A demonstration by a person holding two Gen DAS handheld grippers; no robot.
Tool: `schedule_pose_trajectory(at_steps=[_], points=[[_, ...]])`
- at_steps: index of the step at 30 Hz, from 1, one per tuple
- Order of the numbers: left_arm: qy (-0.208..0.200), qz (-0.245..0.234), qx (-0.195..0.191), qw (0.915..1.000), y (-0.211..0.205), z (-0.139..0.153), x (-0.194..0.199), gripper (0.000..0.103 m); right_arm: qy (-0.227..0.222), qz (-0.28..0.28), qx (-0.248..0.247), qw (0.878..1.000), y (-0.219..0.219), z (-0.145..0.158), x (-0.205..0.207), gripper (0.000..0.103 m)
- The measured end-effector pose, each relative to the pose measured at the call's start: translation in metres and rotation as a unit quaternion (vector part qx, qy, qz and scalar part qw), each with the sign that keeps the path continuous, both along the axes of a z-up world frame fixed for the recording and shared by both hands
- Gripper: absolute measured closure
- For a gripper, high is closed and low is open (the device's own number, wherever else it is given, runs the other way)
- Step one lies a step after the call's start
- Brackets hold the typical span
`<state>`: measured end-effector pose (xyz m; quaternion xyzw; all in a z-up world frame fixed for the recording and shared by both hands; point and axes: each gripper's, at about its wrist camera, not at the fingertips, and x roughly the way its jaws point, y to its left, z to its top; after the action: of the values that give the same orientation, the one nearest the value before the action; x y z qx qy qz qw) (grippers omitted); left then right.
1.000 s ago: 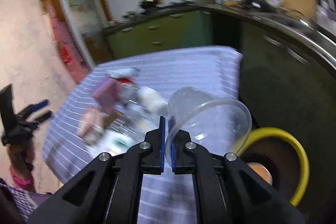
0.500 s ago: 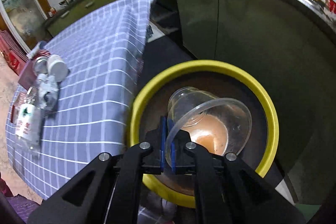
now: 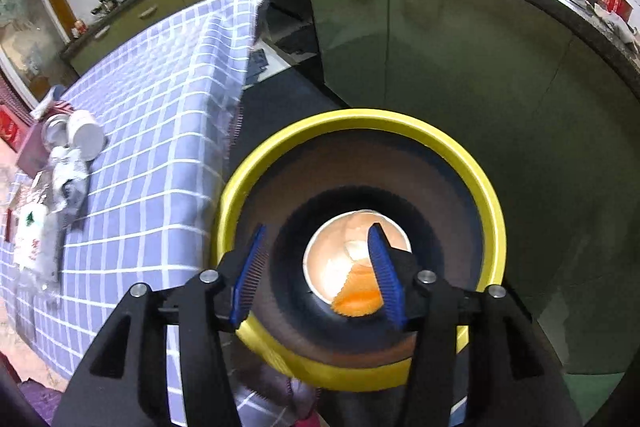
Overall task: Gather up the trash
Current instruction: 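Carry the plastic cup over the yellow bin and open the right gripper, then grasp the purple box with the left gripper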
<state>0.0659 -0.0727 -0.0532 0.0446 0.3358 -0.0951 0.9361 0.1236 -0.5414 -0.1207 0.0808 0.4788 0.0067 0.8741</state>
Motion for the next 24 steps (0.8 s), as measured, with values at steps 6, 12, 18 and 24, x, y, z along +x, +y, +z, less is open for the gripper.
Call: schedule_pose_trajectory(at_steps=[6,12,18,24], points=[[0.014,-0.019,0.003,0.9997,-0.005,-0.011,0.010,0.010,-0.023,0.012,0.033,0.999,0.009,0.008,-0.025,0.048],[0.051,-0.032,-0.009,0.9981,-0.009,-0.026,0.034,0.010,-0.031,0.024,0.042,0.998,0.013,0.017,-0.026,0.047],[0.055,-0.032,0.016,0.9978,-0.009,-0.023,0.051,0.010,-0.030,0.029,0.045,0.998,0.016,0.017,-0.018,0.045],[0.052,0.000,0.020,0.9984,0.000,-0.016,0.080,0.010,-0.024,0.036,0.050,0.998,0.023,0.009,-0.012,0.045]])
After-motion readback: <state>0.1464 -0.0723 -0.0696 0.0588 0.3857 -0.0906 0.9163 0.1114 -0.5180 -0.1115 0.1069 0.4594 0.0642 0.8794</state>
